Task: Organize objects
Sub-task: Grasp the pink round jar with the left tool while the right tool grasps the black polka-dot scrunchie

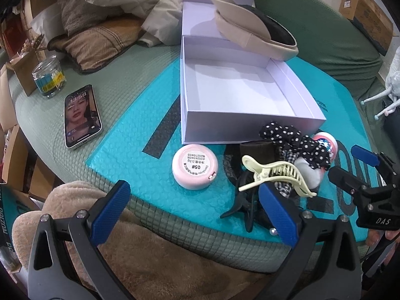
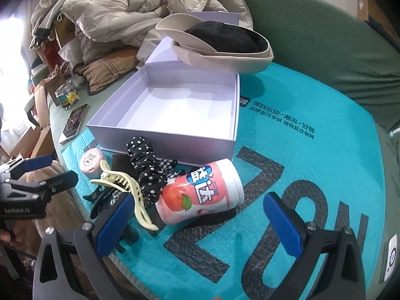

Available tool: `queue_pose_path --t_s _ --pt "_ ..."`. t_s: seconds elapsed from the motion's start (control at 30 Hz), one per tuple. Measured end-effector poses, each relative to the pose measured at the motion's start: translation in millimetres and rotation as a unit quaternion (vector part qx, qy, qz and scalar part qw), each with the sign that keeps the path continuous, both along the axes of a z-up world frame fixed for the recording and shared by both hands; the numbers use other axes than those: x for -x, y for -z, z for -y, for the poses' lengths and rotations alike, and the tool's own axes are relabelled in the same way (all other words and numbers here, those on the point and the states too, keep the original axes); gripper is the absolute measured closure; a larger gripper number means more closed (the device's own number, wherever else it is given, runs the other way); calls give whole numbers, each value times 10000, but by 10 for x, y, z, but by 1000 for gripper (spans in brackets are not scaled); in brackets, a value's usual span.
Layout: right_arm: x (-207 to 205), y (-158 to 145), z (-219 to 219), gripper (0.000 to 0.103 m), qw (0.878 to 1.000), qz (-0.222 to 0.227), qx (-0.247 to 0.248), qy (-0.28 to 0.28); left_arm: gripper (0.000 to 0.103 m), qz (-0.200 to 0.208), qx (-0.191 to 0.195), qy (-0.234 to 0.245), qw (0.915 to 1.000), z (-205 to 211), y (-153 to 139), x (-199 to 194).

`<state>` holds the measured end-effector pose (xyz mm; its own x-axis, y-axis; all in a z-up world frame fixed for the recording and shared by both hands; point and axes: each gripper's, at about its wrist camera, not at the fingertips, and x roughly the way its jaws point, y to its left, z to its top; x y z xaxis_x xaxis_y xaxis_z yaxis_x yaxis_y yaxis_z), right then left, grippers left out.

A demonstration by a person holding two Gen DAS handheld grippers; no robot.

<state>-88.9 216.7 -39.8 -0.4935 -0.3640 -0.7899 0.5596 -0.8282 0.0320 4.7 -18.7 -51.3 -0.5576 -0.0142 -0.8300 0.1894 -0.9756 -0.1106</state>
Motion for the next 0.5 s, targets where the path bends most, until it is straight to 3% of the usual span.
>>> queue_pose_path --t_s 0.17,0.33,0.5 --pt "17 -16 51 0 9997 -138 66 -163 1 25 -66 -49 10000 62 54 76" --pt "8 -43 183 0 9984 -308 76 -477 8 127 -107 -29 9999 103 118 162" --pt "31 -29 292 11 9972 -355 7 -661 16 226 -212 6 9995 149 185 232"
